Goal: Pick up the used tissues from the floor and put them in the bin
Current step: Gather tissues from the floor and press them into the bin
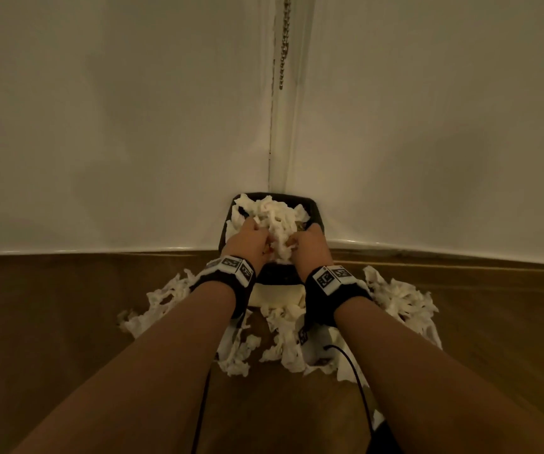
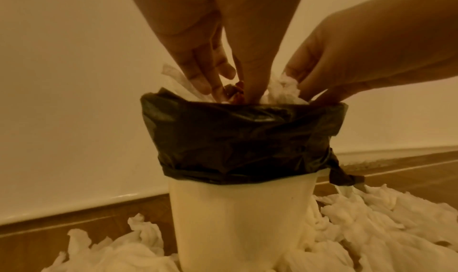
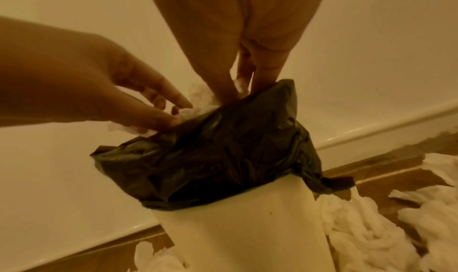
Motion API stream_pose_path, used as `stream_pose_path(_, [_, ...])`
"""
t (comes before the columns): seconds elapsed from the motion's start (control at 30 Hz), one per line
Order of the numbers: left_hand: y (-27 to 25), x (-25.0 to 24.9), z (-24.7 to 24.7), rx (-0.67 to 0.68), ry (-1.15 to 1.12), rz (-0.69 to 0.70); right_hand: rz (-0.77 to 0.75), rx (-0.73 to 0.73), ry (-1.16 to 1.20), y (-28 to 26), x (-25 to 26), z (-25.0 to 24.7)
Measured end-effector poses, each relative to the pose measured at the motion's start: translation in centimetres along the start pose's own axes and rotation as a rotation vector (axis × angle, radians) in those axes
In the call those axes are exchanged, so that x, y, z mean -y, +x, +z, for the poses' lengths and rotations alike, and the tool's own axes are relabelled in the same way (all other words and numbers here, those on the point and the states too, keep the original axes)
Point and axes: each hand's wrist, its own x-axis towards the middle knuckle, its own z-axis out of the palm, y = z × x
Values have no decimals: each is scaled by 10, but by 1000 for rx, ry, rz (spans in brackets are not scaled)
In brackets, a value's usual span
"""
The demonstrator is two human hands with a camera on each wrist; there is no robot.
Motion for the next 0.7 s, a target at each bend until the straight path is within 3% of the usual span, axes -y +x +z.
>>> stream_pose_path(0.13, [6,-7,8,18,0,-25,13,105,-31,-1,14,12])
stream_pose_path(0.27, [12,-4,13,9,11,-73,-56,123,-60,-6,23,20])
stream_pose_path(0.37, [18,1,13,97,51,-81,-150,96,-41,-5,31,19])
stream_pose_path(0.6, [21,3,26,227,227,-45,-116,326,-325,3,29,19])
stream_pose_path(0.7, [18,3,29,204,287,-18,-155,366,-453,2,24,22])
